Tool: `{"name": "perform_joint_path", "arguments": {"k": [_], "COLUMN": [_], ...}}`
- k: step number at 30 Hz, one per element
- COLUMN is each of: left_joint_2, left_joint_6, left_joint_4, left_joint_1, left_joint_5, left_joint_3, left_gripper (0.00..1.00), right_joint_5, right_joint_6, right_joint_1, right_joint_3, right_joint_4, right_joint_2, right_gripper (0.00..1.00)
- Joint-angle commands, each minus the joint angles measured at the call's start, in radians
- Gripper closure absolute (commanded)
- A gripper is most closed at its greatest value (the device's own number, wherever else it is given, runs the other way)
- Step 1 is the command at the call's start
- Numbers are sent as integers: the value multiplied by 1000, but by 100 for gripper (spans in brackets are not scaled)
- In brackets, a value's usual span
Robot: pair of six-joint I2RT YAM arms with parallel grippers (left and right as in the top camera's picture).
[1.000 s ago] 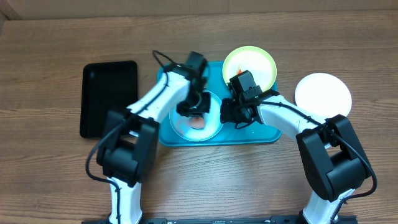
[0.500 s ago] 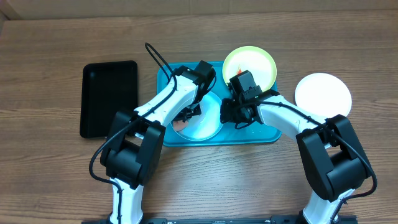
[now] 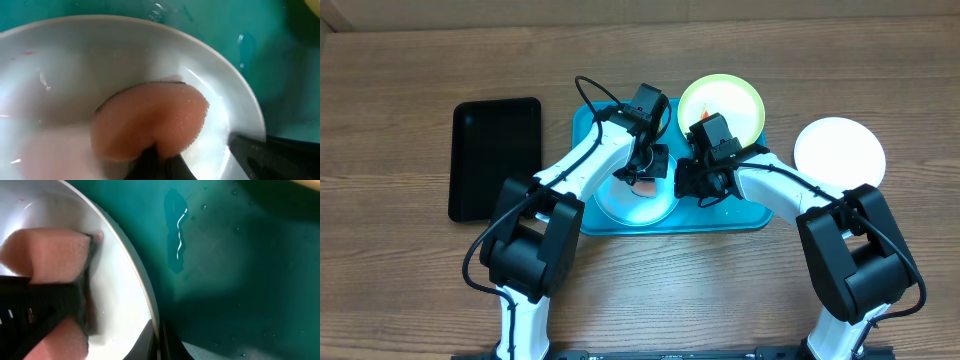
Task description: Clean dirty plates on tray and stack at the side
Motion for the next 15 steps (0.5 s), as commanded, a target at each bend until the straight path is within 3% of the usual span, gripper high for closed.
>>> {"name": "perform_joint_path", "arguments": {"k": [1,7,11,15], "left_joint_2": [16,16,16,16], "left_joint_6": [-65,-164,-164,-146], "left_joint_4": [0,-42,-120,-237], "left_joint_1": [17,48,74,92], "left_joint_5": [-157,-472,-486,-410], "left_joint_3": [-8,0,84,228], "left_gripper": [96,96,96,96], "right_joint_5": [26,26,26,26], "right_joint_6": [-8,-8,-8,-8], "right_joint_1": [-3,-3,-3,-3], "right_joint_3": [-6,-6,-6,-6], "right_joint_4": [-11,-17,-19,-18], "right_joint_2": [16,16,16,16], "right_gripper": [96,96,96,96]}}
